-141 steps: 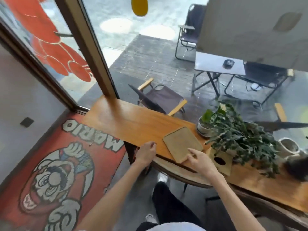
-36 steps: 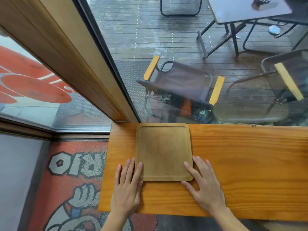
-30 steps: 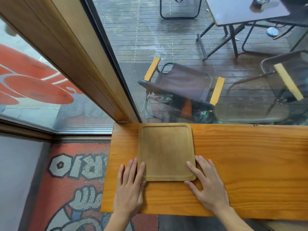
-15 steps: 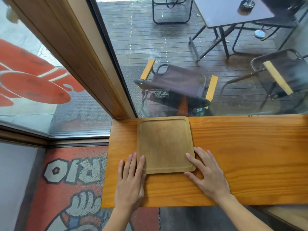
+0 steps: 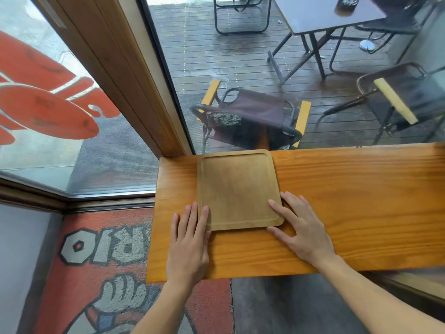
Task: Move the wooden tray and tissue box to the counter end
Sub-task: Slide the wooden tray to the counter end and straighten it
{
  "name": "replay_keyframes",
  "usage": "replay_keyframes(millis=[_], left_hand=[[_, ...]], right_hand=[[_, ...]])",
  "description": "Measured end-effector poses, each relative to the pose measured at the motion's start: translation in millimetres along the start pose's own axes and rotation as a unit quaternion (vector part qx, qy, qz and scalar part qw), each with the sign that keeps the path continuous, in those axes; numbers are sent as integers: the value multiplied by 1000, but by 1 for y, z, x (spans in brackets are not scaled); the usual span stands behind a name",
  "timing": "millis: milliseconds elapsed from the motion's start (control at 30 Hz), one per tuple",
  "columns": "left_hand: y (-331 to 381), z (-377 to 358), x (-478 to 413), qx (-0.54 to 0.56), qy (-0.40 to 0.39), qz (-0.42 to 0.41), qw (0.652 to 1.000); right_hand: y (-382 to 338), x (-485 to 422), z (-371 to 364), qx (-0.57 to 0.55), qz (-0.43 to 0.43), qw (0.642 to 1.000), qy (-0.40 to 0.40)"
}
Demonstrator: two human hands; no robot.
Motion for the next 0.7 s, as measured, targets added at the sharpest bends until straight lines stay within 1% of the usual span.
replay_keyframes(millis=[200,433,700], left_hand=[[-3,2,0,28,-1,5,1000],[-3,-1,-2,-16,-19,9,1000],[-3,3,-2,5,-7,17,1000]], right_hand=[[-2,0,1,6,-1,1000,0],[0,0,-4,16,-5,1000,-15],[0,0,-2,20,-7,1000,-14]])
Point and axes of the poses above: each hand's wrist, its own x-axis away from the middle knuckle, its own z-axis out of the back of the hand, y = z × x, the point moved 10 cm from there along -x, towards the middle knuckle, and after that the axes turned 8 degrees about -y, right-handed, at the moved point
